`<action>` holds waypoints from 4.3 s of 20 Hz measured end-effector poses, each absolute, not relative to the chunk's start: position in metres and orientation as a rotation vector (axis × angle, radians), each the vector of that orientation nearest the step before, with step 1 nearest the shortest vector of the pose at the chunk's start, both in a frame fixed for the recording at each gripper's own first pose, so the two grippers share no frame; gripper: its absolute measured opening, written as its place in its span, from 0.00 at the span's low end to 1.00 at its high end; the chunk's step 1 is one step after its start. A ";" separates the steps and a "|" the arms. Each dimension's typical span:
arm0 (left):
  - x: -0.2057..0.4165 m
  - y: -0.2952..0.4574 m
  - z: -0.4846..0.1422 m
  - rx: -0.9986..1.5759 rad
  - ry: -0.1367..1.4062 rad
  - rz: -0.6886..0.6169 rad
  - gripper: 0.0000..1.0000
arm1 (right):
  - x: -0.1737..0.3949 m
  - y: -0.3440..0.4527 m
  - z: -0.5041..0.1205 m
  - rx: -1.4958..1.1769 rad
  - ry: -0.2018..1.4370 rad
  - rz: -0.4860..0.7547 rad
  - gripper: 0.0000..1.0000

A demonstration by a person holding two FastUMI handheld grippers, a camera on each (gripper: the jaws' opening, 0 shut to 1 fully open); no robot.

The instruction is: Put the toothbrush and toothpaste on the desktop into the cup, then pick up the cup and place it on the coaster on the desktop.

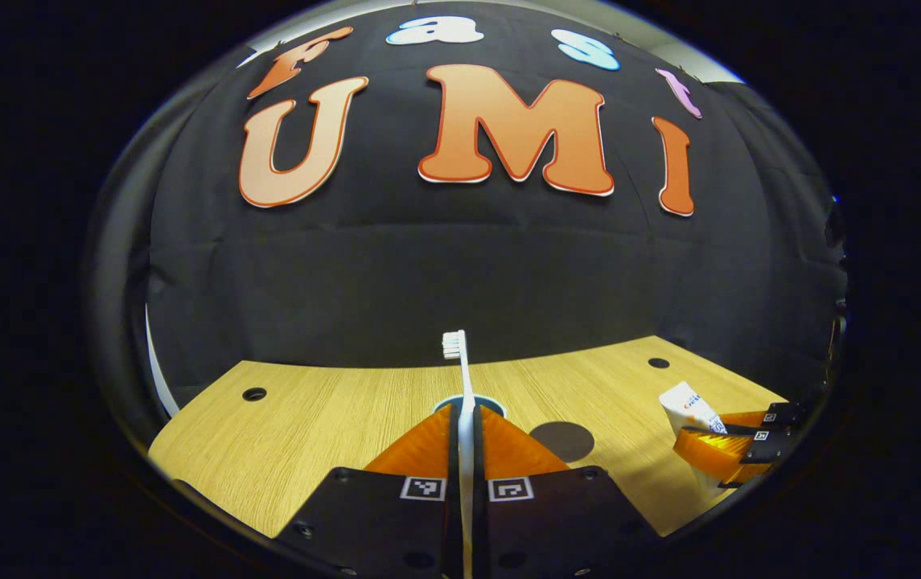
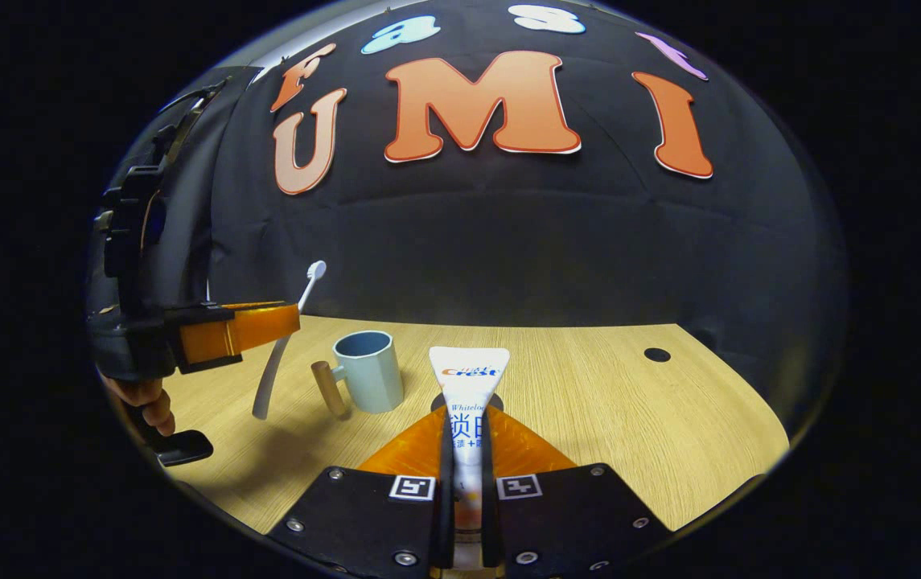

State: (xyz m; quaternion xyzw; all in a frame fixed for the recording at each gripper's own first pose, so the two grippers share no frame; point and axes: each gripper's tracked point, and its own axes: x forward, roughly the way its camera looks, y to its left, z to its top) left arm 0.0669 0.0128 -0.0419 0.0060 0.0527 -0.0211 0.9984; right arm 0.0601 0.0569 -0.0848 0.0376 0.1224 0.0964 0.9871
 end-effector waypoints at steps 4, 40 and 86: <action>0.090 0.019 -0.022 -0.010 0.018 -0.019 0.04 | 0.074 0.049 -0.086 0.084 0.238 0.178 0.14; 0.218 0.019 -0.031 -0.033 -0.061 -0.056 0.05 | 0.111 0.056 -0.038 0.060 0.103 0.184 0.14; 0.027 0.104 -0.134 -0.037 0.264 0.002 0.97 | 0.160 0.174 0.034 0.238 -0.126 0.460 0.13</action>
